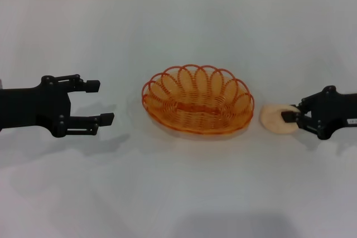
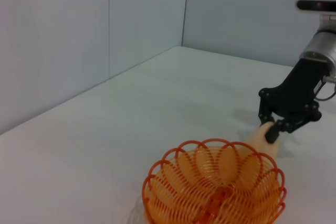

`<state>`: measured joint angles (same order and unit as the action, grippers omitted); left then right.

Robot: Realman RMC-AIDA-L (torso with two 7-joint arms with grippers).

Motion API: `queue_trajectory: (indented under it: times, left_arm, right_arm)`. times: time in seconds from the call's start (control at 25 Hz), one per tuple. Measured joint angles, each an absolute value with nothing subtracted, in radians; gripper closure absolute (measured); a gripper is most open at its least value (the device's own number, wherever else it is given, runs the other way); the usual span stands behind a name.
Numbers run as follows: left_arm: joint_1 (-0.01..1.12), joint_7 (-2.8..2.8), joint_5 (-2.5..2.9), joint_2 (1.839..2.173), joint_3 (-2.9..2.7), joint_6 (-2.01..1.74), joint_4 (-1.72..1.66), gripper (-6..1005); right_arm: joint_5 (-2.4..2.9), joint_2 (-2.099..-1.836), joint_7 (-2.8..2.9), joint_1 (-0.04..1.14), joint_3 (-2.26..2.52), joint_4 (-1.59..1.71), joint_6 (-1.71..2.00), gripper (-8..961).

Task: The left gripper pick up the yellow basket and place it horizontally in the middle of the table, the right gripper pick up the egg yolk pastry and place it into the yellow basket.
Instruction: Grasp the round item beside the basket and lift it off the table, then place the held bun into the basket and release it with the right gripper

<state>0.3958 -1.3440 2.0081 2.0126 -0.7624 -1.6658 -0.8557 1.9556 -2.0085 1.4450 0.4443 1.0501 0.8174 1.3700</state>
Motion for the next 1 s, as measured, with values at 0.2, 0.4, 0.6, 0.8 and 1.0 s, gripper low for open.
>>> queue_trajectory:
  times: [0.2,0.4,0.6,0.8,1.0]
  left_arm:
    - [0.395,-1.341,2.01,2.013,-0.762,-1.666,-0.856,183]
    - [0.395,-1.341,2.019,2.012,-0.763,-1.666,-0.86,183]
    - [0.405,-1.341,2.028,2.013,-0.765,-1.666,-0.861,183]
    - [0.416,-1.341,2.043,2.019,-0.773,-1.663,-0.861,183]
    - [0.429,-1.341,2.056,2.027,-0.773,-1.657,-0.861,184]
  right_arm:
    - [1.931,-2.001,1.448,0.438,0.937,0.888,1.498,865]
    - [1.891,-2.002,1.471,0.464,0.88,0.942,1.569,900]
    - [1.827,-2.013,1.465,0.519,0.911,0.905,1.562,904]
    - [1.712,-2.017,1.41,0.574,1.018,0.794,1.475,907]
    - [1.638,-2.022,1.37,0.597,1.138,0.735,1.376,910]
